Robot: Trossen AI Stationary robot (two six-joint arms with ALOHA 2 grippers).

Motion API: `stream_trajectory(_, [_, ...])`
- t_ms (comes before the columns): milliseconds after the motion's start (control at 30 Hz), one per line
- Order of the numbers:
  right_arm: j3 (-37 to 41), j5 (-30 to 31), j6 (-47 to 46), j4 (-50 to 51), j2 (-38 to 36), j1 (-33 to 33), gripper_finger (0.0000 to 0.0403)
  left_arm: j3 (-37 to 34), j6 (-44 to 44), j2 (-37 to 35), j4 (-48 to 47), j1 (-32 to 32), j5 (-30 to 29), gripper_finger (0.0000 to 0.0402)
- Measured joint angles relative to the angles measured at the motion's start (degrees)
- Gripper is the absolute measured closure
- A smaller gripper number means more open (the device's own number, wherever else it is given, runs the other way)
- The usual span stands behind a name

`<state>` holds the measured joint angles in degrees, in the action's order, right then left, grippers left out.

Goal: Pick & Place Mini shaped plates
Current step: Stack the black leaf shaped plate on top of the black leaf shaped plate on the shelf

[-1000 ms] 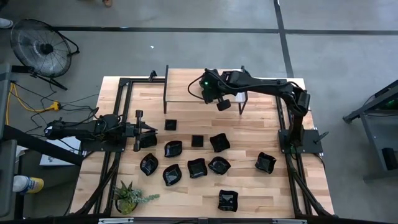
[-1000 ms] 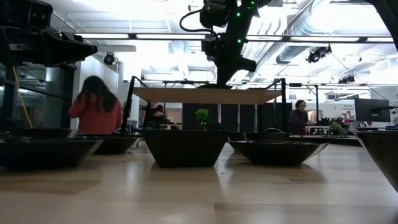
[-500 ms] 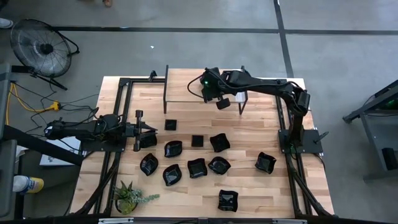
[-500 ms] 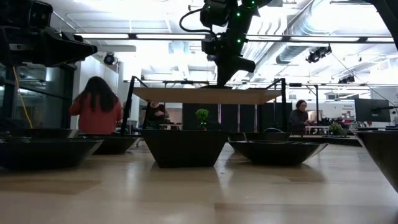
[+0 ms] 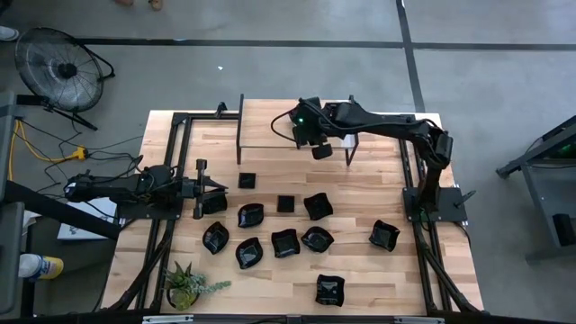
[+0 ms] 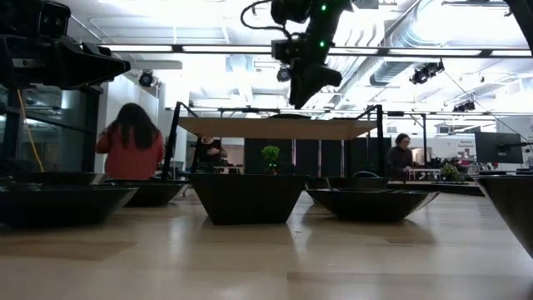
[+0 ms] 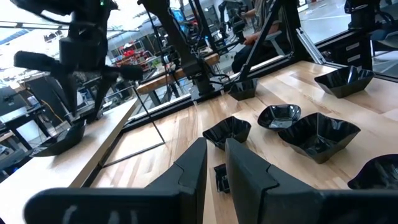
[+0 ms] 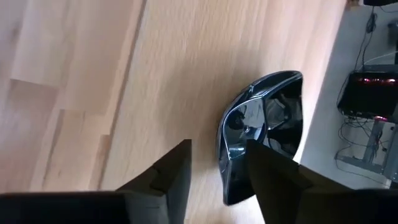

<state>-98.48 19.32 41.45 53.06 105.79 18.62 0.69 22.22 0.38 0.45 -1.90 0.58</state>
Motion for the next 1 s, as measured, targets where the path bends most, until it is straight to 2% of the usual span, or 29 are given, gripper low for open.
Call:
stream_trajectory(167, [0.0, 1.84, -6.18, 5.61, -3.04, -3.07, 0.0234, 0.0, 0.02, 0.0, 0.0, -0.01, 0.0, 0.0346])
stream_trajectory(333, [0.0, 0.46, -14.88, 12.67, -4.91, -7.27, 0.0232, 0.0, 0.02, 0.01, 0.0, 0.01, 0.0, 0.0346])
stream_trajectory(533, [0.0, -3.54, -20.87, 17.37, -5.34, -11.67, 0.0246, 0.0, 0.01, 0.02, 0.0, -0.01, 0.0, 0.0346])
stream_trajectory(1000, [-0.02, -6.25, -36.11, 25.88, -5.54, -20.18, 0.0265, 0.0, 0.0, 0.0, 0.0, 0.0, 0.0, 0.0346])
